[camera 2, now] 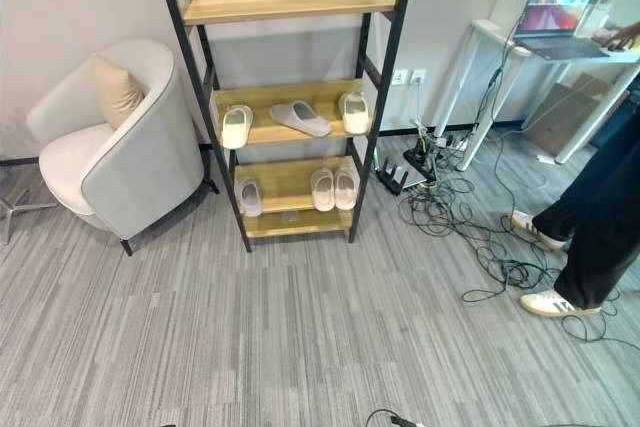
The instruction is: Arrange the slippers neatly on the shoe rack.
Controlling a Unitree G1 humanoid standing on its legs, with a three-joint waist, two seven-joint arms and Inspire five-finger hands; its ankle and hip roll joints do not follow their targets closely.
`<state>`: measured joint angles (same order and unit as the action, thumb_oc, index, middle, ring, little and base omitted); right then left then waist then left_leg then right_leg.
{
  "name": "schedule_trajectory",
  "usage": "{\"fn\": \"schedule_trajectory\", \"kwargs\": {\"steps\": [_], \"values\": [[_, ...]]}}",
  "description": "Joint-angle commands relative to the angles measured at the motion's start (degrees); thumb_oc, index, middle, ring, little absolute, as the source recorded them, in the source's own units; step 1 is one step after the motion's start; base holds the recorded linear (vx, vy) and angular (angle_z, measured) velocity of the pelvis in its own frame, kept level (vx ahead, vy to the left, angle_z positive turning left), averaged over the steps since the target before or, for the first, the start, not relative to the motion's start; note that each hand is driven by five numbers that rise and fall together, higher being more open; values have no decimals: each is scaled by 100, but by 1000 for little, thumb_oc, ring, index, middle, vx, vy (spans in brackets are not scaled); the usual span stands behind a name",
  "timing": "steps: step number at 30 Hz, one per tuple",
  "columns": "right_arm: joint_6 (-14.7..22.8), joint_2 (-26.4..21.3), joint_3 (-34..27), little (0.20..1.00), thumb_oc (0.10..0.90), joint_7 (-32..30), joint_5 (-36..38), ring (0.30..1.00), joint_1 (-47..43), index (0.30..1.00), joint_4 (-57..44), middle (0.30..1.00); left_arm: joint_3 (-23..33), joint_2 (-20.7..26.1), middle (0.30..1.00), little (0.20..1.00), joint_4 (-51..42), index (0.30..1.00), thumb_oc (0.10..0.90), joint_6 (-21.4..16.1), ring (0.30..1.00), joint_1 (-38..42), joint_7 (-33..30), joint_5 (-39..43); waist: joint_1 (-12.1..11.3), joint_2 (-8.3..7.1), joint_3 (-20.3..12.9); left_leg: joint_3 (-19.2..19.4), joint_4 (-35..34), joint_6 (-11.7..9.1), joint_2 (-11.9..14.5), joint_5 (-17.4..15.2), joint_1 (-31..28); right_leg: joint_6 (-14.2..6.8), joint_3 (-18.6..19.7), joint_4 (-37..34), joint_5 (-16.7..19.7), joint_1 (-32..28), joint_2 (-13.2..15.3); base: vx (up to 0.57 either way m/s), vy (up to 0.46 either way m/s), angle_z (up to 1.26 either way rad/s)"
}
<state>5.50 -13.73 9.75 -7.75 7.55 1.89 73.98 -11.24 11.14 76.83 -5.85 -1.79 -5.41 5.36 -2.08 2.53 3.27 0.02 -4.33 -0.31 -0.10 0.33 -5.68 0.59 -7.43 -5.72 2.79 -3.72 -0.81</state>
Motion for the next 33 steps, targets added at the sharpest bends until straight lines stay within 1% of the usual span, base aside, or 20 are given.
{"fn": "schedule_trajectory", "kwargs": {"steps": [1,13,18,20,22,23,24,26,27,29,31,33], "values": [[91,22,176,900,800,-52,-65,900,-205,900,171,900,-180,-246,900,900,133,900,800,-78,900,377,110,-184,14,-140,-39,-111,-67,-309,97,-117,233,-762,-54,72,-444,30,524,0,0,0],[85,72,203,900,800,29,1,900,-123,900,146,900,-420,-279,900,900,24,900,800,-80,900,495,156,-259,147,-151,-1,-88,-67,-317,150,-141,211,-702,38,72,-498,7,437,15,-42,-4],[89,48,214,900,800,25,33,900,-163,900,134,900,-509,-277,900,900,-23,900,800,-90,900,583,151,-251,220,-134,68,-134,-67,-335,195,-123,239,-624,19,102,-491,49,374,14,-82,0],[96,38,208,900,800,32,59,900,-203,900,137,900,-515,-272,900,900,-58,900,800,-86,900,651,150,-183,238,-128,121,-171,-67,-367,266,-74,237,-564,63,226,-555,118,308,11,-117,1],[118,33,210,900,800,1,120,900,-272,900,142,900,-552,-231,900,900,-108,900,800,-105,900,755,136,-148,231,-204,281,-208,547,-441,340,-163,553,-466,158,336,-632,179,262,-40,-113,2],[118,34,209,900,800,1,120,900,-274,900,143,900,-552,-230,900,900,-107,900,800,-105,900,756,136,-148,233,-204,278,-211,568,-441,340,-174,569,-465,156,338,-632,185,262,-46,-95,5],[125,8,196,900,800,-32,163,900,-312,900,167,900,-590,-230,900,900,-149,900,800,-114,900,824,133,-102,215,-262,401,-198,1092,-511,309,-178,869,-412,162,347,-635,177,273,-13,-76,0],[126,-22,182,900,800,-58,192,900,-329,900,190,900,-624,-249,900,900,-165,900,800,-131,900,865,128,-68,200,-295,473,-219,1539,-552,297,-9,1115,-362,141,319,-616,135,277,25,-60,7],[112,-36,175,900,800,-70,213,900,-343,900,206,900,-652,-258,900,900,-174,900,800,-134,900,886,121,-57,197,-316,504,-217,1742,-534,295,85,1283,-335,127,297,-614,109,287,64,-13,12],[108,-45,175,900,800,-86,221,900,-344,900,214,900,-665,-262,900,900,-182,900,800,-141,900,887,116,-42,195,-320,515,-197,1773,-499,265,45,1384,-336,114,291,-626,108,294,68,2,1],[95,-49,187,900,800,-108,189,900,-343,900,248,900,-670,-270,900,900,-170,900,800,-141,900,866,115,-24,157,-347,496,-164,1508,-424,132,-107,1465,-372,112,216,-638,42,295,157,21,-1],[96,-53,196,900,800,-128,123,900,-331,900,250,900,-650,-269,900,900,-134,900,800,-150,900,839,119,-44,110,-344,457,-100,1168,-388,38,-21,1519,-416,128,115,-661,-46,261,196,53,7]]}}
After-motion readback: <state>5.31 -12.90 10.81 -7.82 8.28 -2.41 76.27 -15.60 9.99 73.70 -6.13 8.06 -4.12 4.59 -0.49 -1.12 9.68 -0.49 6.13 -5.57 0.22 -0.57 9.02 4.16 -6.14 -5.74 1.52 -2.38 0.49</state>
